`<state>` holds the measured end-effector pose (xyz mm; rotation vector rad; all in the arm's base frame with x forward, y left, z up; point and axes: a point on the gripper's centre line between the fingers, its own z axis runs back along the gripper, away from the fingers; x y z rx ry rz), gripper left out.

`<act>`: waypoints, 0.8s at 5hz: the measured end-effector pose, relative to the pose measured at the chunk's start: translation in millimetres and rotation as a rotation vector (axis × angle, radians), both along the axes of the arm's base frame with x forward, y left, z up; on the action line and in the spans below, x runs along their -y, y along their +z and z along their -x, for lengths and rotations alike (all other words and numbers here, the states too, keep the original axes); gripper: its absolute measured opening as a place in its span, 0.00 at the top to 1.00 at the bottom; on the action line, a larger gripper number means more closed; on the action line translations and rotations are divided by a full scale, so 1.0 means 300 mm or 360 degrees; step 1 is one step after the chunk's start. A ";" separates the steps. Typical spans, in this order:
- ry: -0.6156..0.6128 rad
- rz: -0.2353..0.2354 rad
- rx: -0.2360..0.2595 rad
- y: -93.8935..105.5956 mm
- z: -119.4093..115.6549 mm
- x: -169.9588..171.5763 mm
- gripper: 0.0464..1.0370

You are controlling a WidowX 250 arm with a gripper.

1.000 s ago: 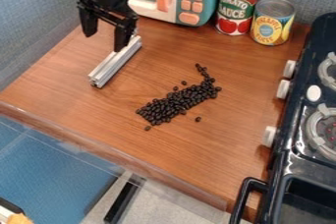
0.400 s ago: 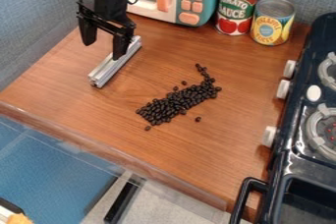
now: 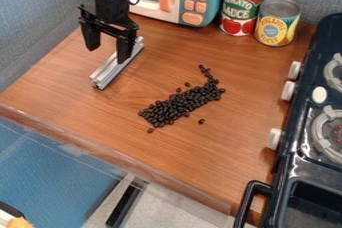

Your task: Sweep into pile

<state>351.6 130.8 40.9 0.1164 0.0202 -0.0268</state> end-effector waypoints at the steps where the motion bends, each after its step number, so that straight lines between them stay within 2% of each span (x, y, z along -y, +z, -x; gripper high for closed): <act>1: 0.0027 -0.0015 -0.0014 -0.038 -0.002 -0.003 0.03; 2: 0.0023 -0.0068 -0.0023 -0.078 -0.012 -0.002 0.03; 3: 0.0026 -0.0102 -0.0033 -0.093 -0.014 -0.005 0.08; 4: 0.0011 -0.0095 -0.0029 -0.096 -0.014 -0.003 0.37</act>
